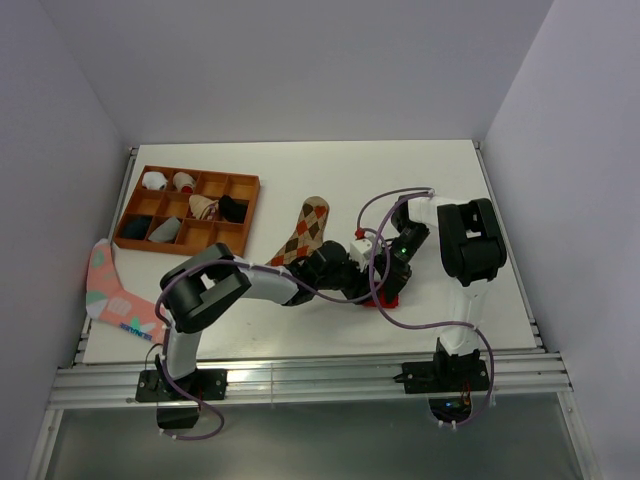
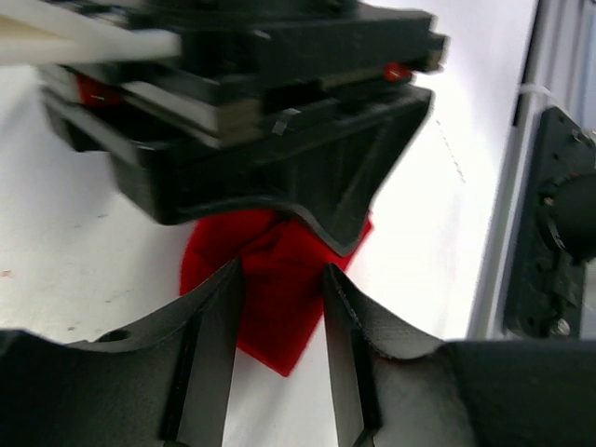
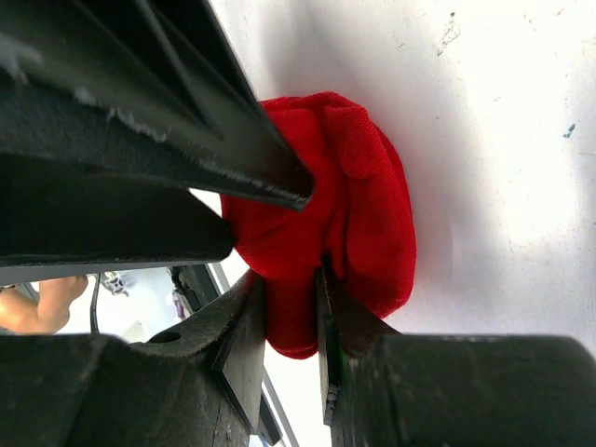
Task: Roll the socks
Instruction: Roll the sock at the center of the board.
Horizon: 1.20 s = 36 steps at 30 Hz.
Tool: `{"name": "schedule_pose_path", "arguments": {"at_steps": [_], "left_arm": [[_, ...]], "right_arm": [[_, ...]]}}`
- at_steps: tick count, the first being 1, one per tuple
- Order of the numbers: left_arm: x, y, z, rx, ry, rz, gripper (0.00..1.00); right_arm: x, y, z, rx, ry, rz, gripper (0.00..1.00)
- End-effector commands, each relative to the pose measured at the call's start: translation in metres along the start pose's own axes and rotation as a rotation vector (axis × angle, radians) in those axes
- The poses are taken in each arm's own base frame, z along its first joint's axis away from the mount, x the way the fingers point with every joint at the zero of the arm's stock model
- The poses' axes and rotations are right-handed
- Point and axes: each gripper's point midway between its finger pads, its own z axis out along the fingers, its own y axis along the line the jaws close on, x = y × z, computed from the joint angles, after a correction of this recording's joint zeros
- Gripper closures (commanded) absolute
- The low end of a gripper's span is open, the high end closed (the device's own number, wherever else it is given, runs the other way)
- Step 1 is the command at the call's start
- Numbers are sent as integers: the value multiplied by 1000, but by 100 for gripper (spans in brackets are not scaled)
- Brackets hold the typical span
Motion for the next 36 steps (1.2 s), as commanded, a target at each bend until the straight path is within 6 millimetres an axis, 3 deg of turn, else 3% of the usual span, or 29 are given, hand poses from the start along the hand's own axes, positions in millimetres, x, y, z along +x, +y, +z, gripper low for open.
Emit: {"name": "schedule_pose_path", "arguments": {"at_steps": [1, 12, 15, 16, 18, 22, 29, 36], "left_arm": [[4, -17, 3, 105, 33, 21, 54], [20, -3, 16, 61, 112, 6, 56], [31, 5, 18, 30, 151, -18, 66], [36, 7, 19, 20, 167, -28, 74], [38, 7, 21, 16, 186, -39, 83], [61, 11, 22, -29, 283, -74, 100], [89, 21, 18, -108, 399, -145, 100], [112, 27, 11, -146, 483, -190, 100]], "right_arm": [[3, -24, -4, 78, 39, -24, 80], [2, -24, -4, 81, 36, -16, 81], [1, -25, -6, 99, 28, -17, 80], [2, -25, -5, 104, 29, -13, 80], [-1, -29, -8, 146, 13, -11, 75], [-3, -35, -11, 236, -20, -10, 62], [-14, -42, -24, 389, -111, -14, 48], [-21, -27, -44, 457, -238, -41, 43]]}}
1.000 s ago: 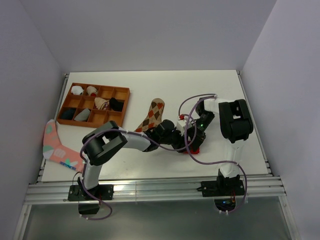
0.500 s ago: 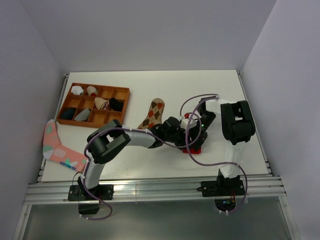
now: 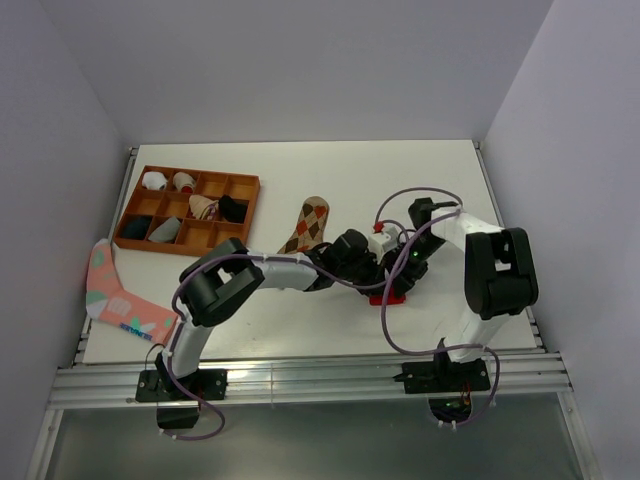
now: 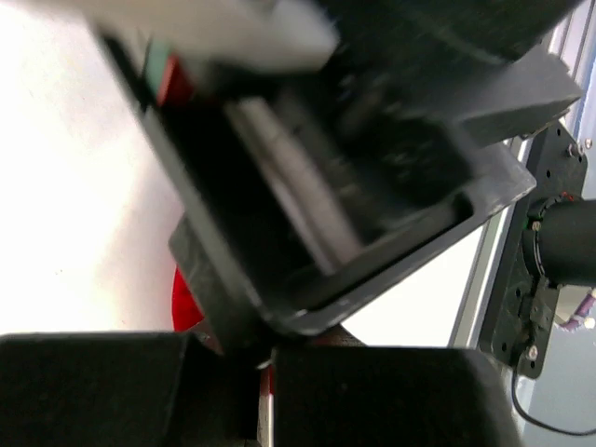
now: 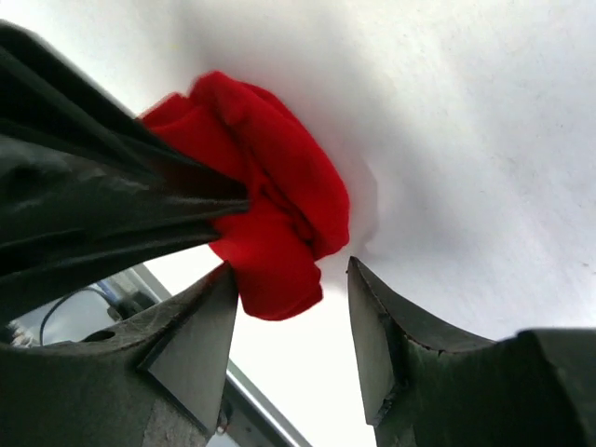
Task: Roll the socks
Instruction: Roll the sock at the center of the board.
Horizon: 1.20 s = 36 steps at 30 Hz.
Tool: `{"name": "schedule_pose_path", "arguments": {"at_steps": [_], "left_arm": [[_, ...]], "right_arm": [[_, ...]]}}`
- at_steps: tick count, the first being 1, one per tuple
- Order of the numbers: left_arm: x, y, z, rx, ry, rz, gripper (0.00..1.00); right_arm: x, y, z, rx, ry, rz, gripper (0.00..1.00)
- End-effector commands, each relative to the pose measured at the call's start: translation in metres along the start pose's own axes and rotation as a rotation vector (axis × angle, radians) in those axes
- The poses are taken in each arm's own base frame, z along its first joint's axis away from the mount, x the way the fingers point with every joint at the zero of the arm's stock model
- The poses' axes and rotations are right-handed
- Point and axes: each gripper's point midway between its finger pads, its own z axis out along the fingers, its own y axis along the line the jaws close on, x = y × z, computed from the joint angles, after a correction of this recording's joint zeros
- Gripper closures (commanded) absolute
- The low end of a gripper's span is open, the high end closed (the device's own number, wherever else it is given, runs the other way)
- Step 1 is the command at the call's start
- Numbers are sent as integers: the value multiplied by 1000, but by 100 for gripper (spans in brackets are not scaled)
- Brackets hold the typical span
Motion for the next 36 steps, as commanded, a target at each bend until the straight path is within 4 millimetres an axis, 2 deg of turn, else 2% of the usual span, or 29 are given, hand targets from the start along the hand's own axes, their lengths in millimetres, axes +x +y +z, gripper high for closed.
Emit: {"name": "schedule_pose_path", "arguments": {"at_steps": [1, 4, 7, 12, 18, 22, 29, 36], "left_arm": [[107, 42, 0, -161, 314, -119, 100], [107, 42, 1, -157, 317, -123, 100], [117, 44, -1, -162, 358, -137, 100], [119, 45, -1, -146, 374, -152, 100], [122, 46, -3, -132, 375, -169, 100], [125, 45, -4, -123, 387, -177, 100], [131, 47, -6, -95, 454, -249, 100], [138, 47, -15, -42, 535, -365, 100]], "right_arm": [[-36, -7, -17, 79, -166, -146, 43], [-35, -8, -27, 102, -203, -141, 42], [-34, -6, -35, 108, -236, -134, 41], [-30, -13, -44, 116, -275, -94, 40], [-24, -31, -55, 75, -300, 21, 39], [-20, -42, -60, 107, -317, 19, 39], [-13, -31, -69, 129, -373, -75, 40], [-3, -6, -59, 30, -367, -198, 39]]}}
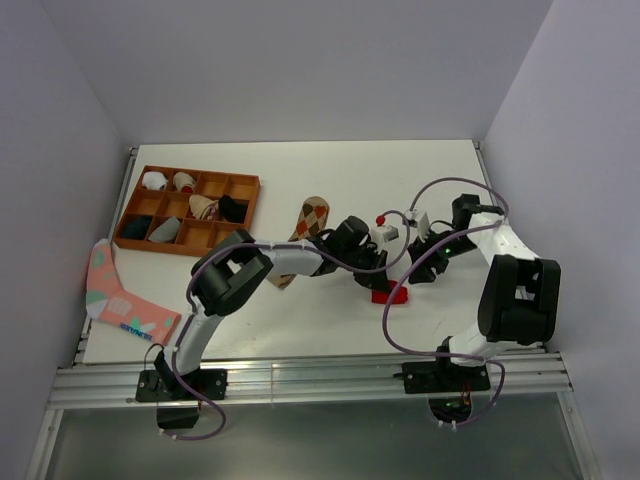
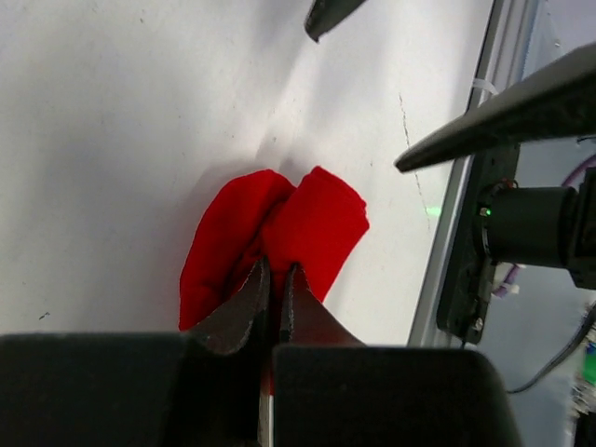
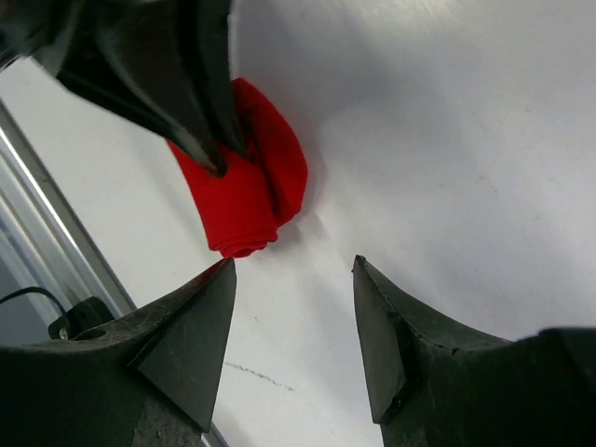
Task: Roll the socks
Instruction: Roll the sock at the center of the board.
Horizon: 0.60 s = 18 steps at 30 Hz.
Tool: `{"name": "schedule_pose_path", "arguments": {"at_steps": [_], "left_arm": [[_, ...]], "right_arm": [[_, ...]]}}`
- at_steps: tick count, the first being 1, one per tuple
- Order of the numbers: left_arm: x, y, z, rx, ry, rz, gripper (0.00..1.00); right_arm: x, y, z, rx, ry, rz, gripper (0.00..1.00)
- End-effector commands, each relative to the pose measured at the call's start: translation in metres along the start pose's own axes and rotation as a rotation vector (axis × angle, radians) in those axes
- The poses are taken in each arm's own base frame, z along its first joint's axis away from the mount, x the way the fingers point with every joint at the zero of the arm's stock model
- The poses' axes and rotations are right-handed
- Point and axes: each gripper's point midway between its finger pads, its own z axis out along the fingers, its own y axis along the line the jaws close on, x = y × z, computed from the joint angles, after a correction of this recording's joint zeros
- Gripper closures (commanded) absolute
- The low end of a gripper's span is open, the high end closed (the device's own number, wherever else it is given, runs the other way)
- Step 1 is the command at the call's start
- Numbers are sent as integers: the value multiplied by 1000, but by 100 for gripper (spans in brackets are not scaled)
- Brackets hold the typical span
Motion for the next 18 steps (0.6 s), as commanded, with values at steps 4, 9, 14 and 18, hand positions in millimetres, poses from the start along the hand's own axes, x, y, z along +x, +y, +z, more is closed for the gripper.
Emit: {"name": "schedule_pose_path", "arguments": {"at_steps": [4, 9, 14, 18], "left_arm": [[134, 55, -20, -146, 426, -346, 100], [131, 55, -26, -147, 454, -398, 100], [128, 54, -25, -143, 469, -415, 100], [131, 55, -23, -146, 485, -437, 100]], "right_arm": [[6, 24, 4, -124, -29, -132, 39], [20, 24, 11, -45, -9, -212, 39], [16, 25, 15, 49, 7, -330, 39], [15, 34, 17, 70, -7, -401, 38]]}}
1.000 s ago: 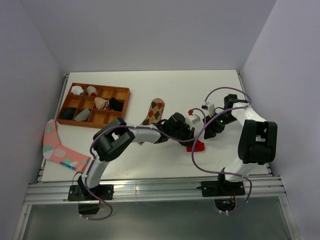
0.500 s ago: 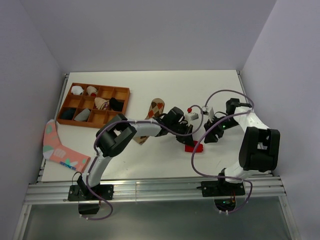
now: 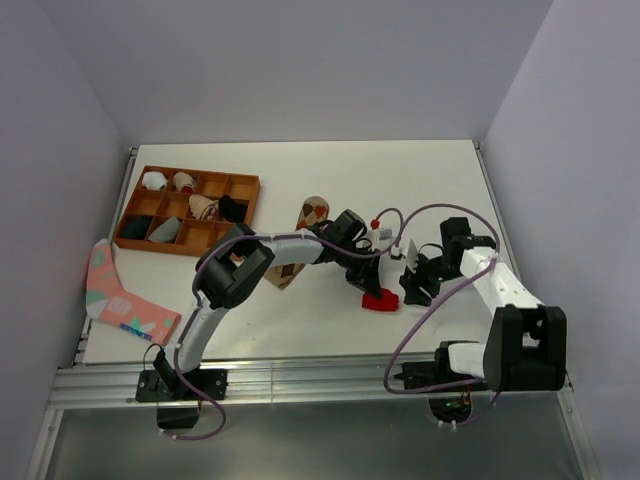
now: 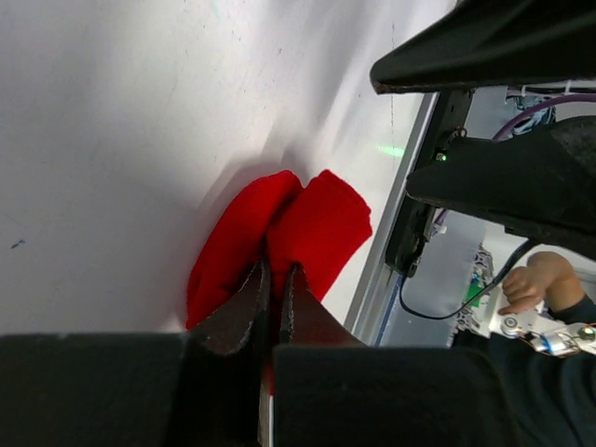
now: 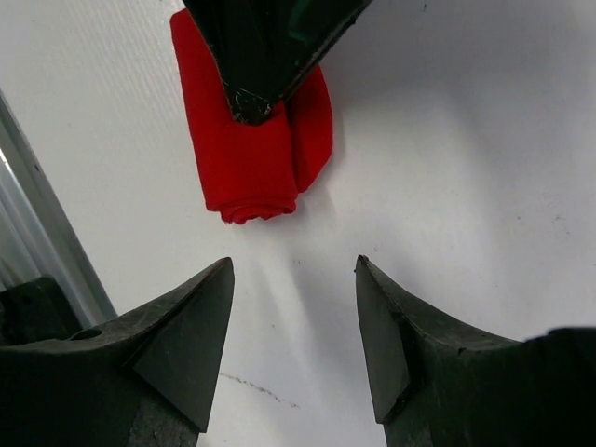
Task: Roll the socks
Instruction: Roll the sock at the center of the board.
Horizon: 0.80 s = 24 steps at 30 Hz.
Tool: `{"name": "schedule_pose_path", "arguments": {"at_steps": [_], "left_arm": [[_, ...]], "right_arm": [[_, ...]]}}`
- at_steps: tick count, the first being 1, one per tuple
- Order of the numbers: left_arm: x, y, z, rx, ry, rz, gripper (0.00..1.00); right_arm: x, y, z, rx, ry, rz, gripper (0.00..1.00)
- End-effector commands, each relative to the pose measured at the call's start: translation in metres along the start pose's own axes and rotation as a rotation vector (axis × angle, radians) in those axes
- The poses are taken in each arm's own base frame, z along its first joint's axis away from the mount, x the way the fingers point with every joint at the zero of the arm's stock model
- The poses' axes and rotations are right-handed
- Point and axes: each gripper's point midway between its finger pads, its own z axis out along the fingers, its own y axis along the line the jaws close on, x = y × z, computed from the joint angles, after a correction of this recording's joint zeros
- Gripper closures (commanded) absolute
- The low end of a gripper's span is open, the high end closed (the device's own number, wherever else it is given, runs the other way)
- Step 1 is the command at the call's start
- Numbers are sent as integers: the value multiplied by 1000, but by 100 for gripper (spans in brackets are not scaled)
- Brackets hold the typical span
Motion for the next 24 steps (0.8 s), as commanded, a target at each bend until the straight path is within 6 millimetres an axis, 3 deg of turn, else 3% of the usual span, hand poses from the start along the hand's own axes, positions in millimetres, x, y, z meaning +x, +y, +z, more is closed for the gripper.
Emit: {"name": "schedule_pose_path", "arguments": {"at_steps": [1, 16, 24], "left_arm": [[93, 78, 11, -245, 242, -251, 100], [94, 90, 19, -236, 263, -314, 100], [92, 95, 18, -241, 267, -331, 100]], "right_arm": [[-10, -8, -2, 76, -25, -131, 37], [-22, 16, 15, 87, -27, -328, 34], [-18, 27, 28, 54, 31, -373, 34]]}}
